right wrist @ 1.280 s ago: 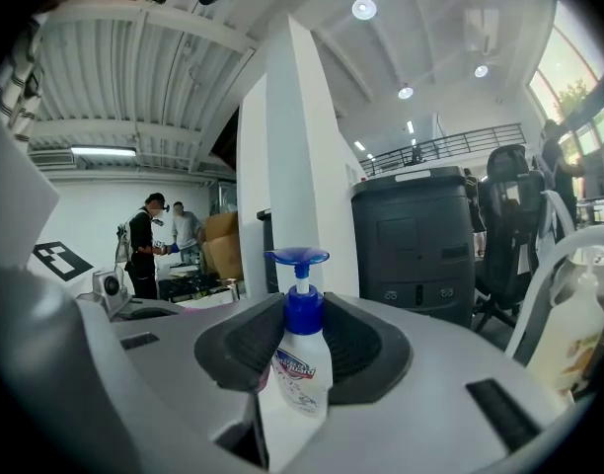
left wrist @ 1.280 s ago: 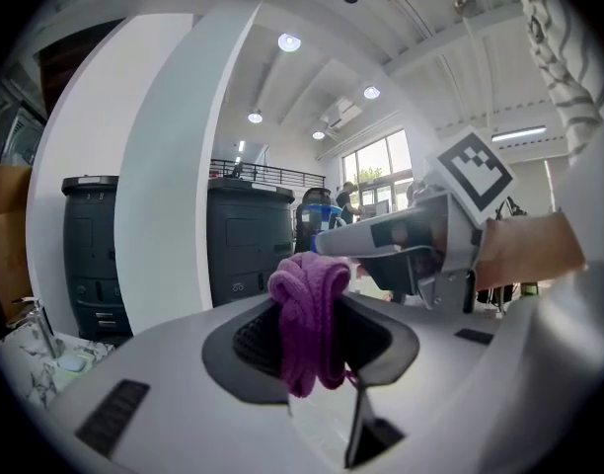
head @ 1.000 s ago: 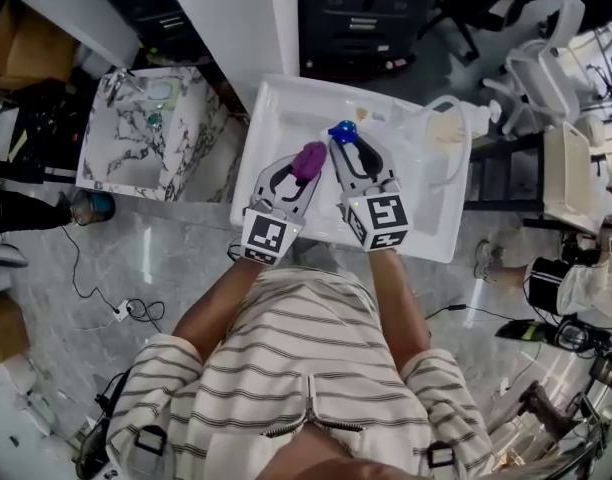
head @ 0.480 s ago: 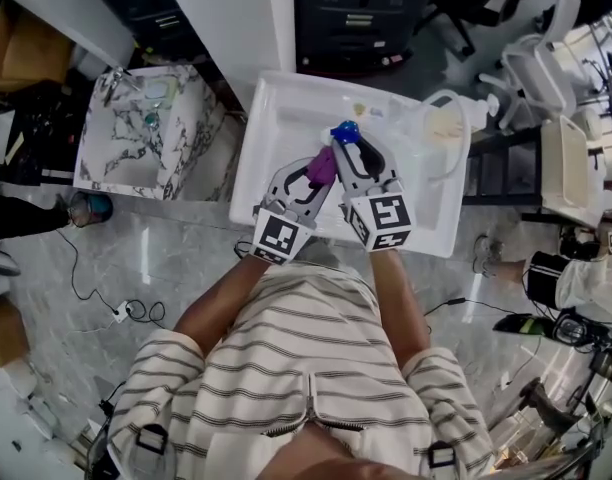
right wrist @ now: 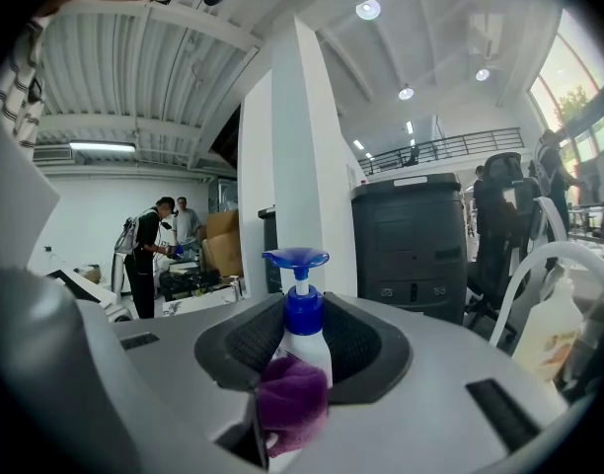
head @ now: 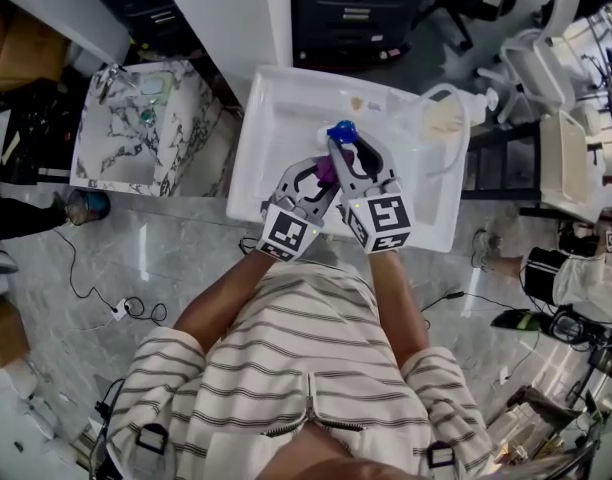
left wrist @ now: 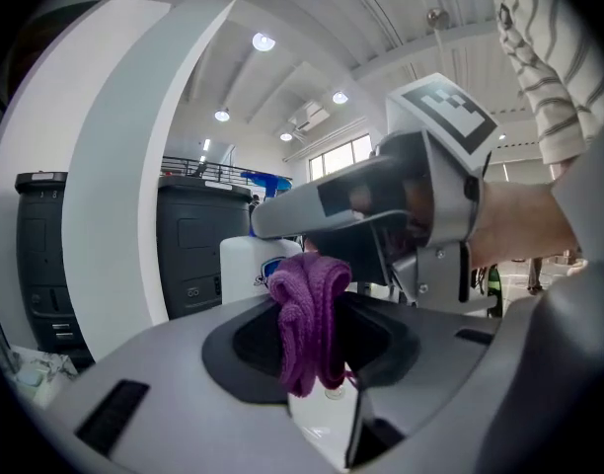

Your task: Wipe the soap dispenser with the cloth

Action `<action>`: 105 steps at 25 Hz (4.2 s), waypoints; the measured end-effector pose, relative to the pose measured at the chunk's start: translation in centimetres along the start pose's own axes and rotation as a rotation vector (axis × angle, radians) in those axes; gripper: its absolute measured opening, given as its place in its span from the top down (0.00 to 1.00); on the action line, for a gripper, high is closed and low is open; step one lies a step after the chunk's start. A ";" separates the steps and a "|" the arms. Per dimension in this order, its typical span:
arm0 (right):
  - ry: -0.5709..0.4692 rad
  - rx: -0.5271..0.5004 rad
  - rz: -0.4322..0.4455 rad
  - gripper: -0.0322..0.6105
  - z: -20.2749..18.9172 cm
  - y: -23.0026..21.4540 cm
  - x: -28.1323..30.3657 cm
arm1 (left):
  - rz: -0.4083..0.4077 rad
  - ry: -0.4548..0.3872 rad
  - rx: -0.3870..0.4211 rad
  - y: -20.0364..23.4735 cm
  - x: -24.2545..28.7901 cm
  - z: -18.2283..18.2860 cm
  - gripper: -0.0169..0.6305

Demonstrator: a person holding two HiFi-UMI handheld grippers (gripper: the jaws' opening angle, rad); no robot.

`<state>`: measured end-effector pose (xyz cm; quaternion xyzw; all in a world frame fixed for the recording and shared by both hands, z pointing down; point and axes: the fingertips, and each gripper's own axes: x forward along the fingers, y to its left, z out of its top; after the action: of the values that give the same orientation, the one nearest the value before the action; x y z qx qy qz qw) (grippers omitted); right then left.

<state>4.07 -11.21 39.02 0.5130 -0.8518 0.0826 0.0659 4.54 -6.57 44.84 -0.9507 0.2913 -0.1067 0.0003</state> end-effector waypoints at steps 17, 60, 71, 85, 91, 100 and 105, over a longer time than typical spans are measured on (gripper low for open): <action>-0.012 0.014 -0.018 0.75 0.3 -0.4 -1.8 | 0.021 0.061 -0.057 0.0 -1.0 -3.2 0.78; 0.050 -0.044 0.225 0.74 -1.4 1.4 -3.7 | -0.337 0.001 0.064 4.3 -2.2 0.4 0.79; 0.026 -0.054 0.369 0.74 -1.3 3.0 -4.9 | -0.521 0.022 0.098 2.8 -1.8 0.0 0.79; 0.001 -0.041 0.455 0.74 -0.6 4.1 -5.2 | -0.601 0.062 0.081 2.0 -1.3 -2.0 0.80; 0.010 -0.030 0.433 0.74 -0.8 3.9 -5.0 | -0.617 0.103 0.080 1.9 -1.9 -3.0 0.80; 0.006 -0.012 0.341 0.74 -0.8 3.3 -4.3 | -0.504 0.089 0.035 2.8 -3.3 -3.1 0.80; 0.016 -0.017 0.217 0.74 -0.8 2.3 -3.6 | -0.426 0.058 0.001 4.0 -3.8 -2.5 0.79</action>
<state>3.73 -6.85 38.94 0.4164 -0.9026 0.0862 0.0673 -1.25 -7.60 46.22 -0.9872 0.0838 -0.1321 -0.0300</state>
